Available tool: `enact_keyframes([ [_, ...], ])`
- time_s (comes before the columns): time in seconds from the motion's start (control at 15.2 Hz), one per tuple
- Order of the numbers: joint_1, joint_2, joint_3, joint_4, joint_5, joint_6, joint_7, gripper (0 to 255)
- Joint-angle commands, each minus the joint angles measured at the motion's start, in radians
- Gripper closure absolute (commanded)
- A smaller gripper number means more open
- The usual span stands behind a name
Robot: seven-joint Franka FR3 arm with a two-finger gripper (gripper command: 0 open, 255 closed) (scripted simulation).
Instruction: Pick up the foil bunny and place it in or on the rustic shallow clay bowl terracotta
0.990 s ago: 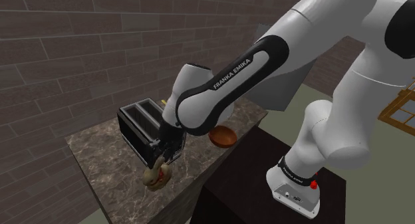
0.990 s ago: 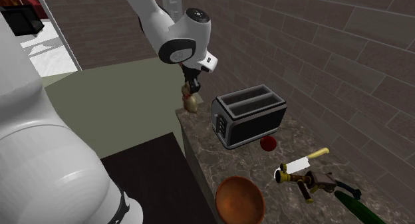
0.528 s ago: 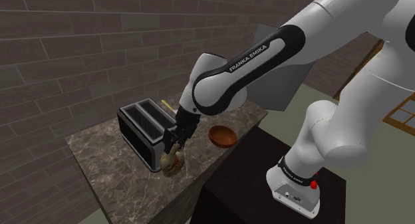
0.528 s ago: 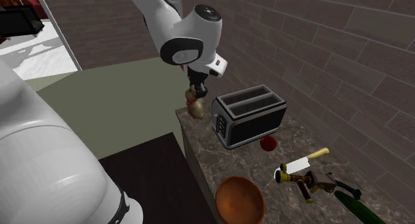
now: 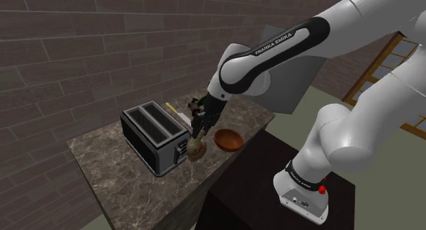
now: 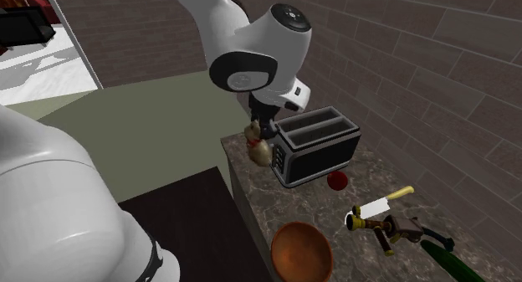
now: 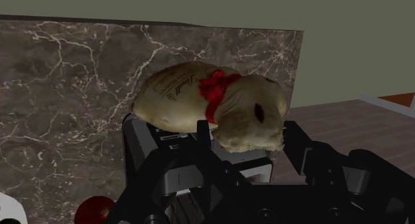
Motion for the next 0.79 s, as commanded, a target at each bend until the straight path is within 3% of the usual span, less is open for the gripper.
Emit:
enact_keyframes([
  [0.0, -0.035, -0.037, -0.037, -0.023, -0.03, -0.034, -0.04, 255],
  [0.73, -0.248, -0.134, -0.247, -0.018, -0.24, -0.236, -0.238, 255],
])
